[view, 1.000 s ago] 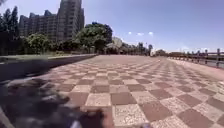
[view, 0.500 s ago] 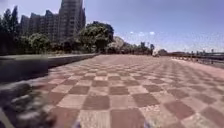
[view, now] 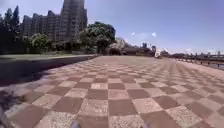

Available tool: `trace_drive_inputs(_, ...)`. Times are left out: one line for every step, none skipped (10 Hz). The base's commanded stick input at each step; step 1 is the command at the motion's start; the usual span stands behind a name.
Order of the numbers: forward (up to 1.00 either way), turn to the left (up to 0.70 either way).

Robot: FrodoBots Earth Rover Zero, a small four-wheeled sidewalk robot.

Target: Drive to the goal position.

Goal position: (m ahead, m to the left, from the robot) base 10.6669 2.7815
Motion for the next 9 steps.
trace_drive_inputs(1.00,0.00)
trace_drive_inputs(1.00,0.00)
trace_drive_inputs(1.00,0.00)
trace_drive_inputs(1.00,0.00)
trace_drive_inputs(1.00,0.00)
trace_drive_inputs(1.00,0.00)
trace_drive_inputs(1.00,0.00)
trace_drive_inputs(1.00,0.00)
trace_drive_inputs(1.00,0.00)
